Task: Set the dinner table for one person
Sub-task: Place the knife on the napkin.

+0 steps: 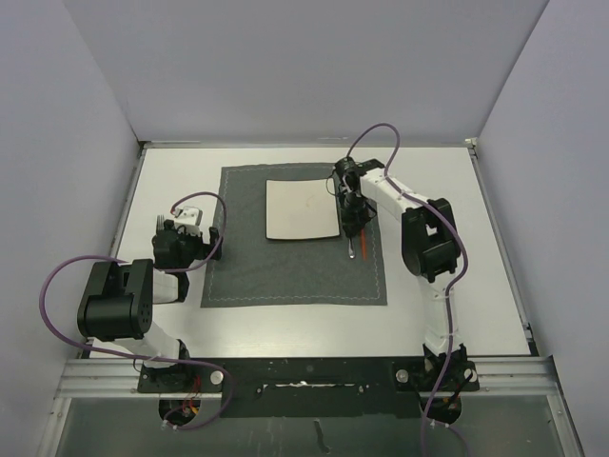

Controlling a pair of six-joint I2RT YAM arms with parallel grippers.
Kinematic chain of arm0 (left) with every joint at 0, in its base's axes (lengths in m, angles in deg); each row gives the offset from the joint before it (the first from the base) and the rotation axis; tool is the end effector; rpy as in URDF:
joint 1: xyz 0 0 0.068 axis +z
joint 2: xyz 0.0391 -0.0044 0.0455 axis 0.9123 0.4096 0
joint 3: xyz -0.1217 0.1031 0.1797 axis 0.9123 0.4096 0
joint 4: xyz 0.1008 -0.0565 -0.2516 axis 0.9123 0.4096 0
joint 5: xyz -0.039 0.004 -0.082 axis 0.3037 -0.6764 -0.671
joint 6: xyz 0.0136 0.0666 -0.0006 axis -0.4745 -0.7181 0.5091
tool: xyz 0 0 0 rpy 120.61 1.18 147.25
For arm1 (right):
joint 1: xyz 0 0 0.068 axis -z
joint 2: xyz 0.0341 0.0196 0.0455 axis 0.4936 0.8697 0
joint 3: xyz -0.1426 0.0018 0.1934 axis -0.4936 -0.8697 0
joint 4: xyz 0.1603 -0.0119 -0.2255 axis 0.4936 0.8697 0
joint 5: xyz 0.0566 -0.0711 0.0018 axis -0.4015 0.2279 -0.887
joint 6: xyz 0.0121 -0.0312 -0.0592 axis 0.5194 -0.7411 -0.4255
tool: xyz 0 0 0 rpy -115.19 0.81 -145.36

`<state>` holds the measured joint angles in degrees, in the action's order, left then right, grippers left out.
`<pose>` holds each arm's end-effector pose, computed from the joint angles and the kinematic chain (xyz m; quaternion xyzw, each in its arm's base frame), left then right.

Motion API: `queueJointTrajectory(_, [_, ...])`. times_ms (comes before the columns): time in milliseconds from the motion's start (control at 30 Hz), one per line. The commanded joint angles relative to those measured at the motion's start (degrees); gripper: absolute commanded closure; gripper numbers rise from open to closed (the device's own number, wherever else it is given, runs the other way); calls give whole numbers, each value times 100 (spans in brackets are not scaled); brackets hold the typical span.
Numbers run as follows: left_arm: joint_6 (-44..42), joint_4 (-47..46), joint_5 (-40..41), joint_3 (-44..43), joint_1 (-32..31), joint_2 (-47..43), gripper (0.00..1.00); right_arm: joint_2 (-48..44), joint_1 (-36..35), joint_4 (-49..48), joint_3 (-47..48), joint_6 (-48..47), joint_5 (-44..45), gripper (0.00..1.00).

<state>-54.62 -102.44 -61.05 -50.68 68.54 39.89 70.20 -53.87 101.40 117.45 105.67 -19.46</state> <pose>0.2834 -0.0002 0.0727 0.0680 0.8077 -0.0781 0.5804 0.4047 0.1791 0.1230 0.0343 0.9963 0.0057 0.0783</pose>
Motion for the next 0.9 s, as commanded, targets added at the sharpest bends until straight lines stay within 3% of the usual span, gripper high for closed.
queueJointTrajectory(0, [-33, -394, -66, -20, 18, 81, 2, 11, 48, 22, 347, 92, 58, 100])
queueJointTrajectory(867, [-33, -390, -69, -25, 22, 82, 2, 181, 163, -117, 413, 225, -20, 100])
